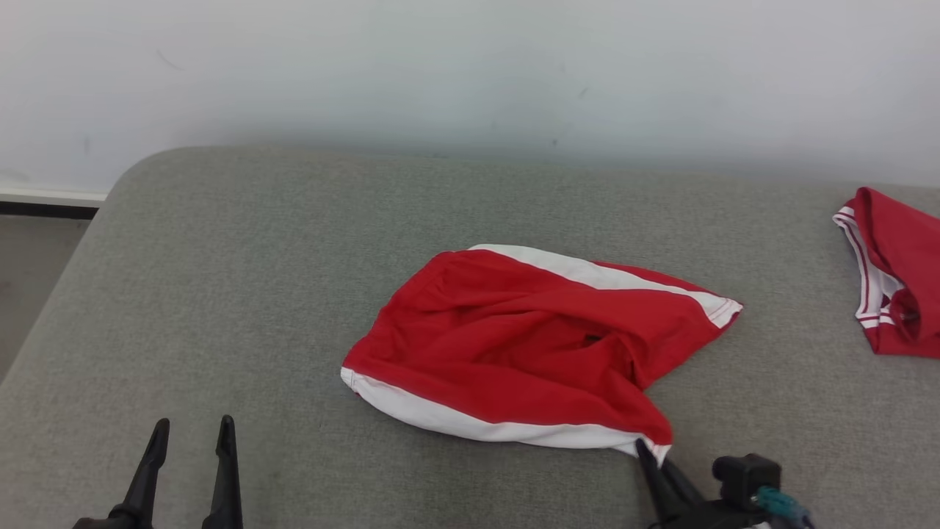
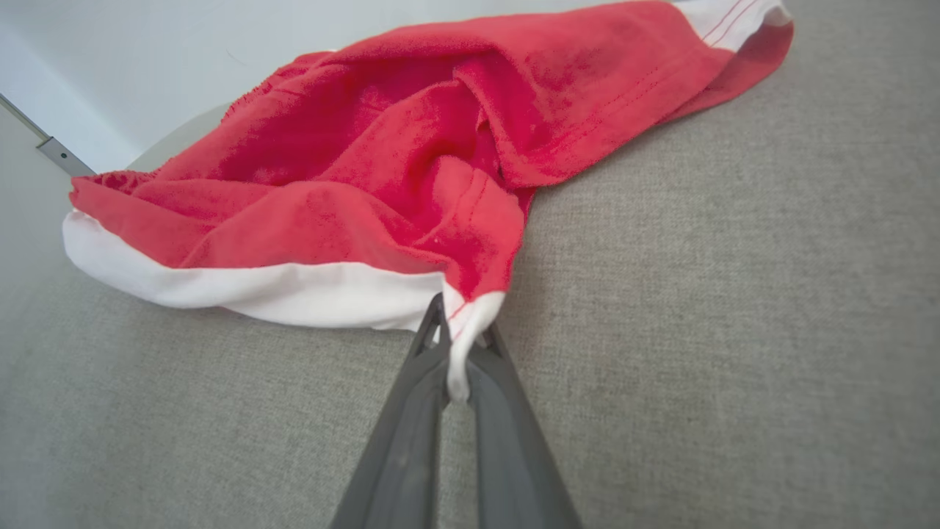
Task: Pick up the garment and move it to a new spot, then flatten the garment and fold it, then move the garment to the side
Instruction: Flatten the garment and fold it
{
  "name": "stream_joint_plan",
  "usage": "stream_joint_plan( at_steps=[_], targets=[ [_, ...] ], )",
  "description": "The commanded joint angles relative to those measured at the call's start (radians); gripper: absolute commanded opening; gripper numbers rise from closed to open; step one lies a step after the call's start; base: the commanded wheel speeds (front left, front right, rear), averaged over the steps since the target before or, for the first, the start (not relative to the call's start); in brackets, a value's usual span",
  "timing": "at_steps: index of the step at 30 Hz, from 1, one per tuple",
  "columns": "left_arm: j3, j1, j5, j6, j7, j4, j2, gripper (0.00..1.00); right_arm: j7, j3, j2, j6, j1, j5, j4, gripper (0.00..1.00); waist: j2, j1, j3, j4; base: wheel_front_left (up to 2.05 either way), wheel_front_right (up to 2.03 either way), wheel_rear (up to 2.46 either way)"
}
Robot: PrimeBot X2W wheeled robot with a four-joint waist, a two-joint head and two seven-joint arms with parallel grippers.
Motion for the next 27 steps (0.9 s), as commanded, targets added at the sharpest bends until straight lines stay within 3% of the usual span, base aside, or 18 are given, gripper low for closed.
stream_joint_plan(
  at_steps=[1, 13, 14, 15, 16, 27],
  targets=[
    [0.001, 0.011, 0.000, 0.002, 0.000, 0.001, -0.002, 1.00, -0.005, -0.014, -0.019, -0.003, 0.009, -0.008, -0.012, 0.00, 0.0000, -0.0001, -0.006, -0.017, 0.00, 0.00, 0.00],
    [-0.025, -0.002, 0.004, 0.002, 0.000, 0.004, -0.012, 1.00, -0.005, -0.153, -0.149, -0.003, 0.121, -0.018, -0.144, 0.00, 0.0000, -0.0001, 0.002, -0.087, 0.00, 0.00, 0.00],
    [-0.024, 0.001, 0.004, 0.002, 0.000, 0.003, -0.013, 1.00, -0.005, -0.159, -0.149, -0.003, 0.127, -0.015, -0.152, 0.10, 0.0000, -0.0001, 0.001, -0.091, 0.00, 0.00, 0.00],
    [-0.022, 0.003, 0.005, 0.002, 0.000, 0.001, -0.013, 1.00, -0.005, -0.162, -0.147, -0.003, 0.131, -0.012, -0.163, 0.67, 0.0000, -0.0001, 0.000, -0.095, 0.00, 0.00, 0.00],
    [-0.022, 0.006, 0.006, 0.002, 0.000, 0.001, -0.014, 1.00, -0.005, -0.162, -0.144, -0.003, 0.138, -0.013, -0.169, 1.00, 0.0000, -0.0001, -0.002, -0.099, 0.00, 0.00, 0.00],
    [-0.022, 0.026, 0.001, 0.002, 0.000, 0.014, -0.013, 1.00, -0.005, -0.201, -0.110, -0.003, 0.174, -0.065, -0.311, 1.00, 0.0000, -0.0001, -0.042, -0.131, 0.00, 0.00, 0.00]
  ],
)
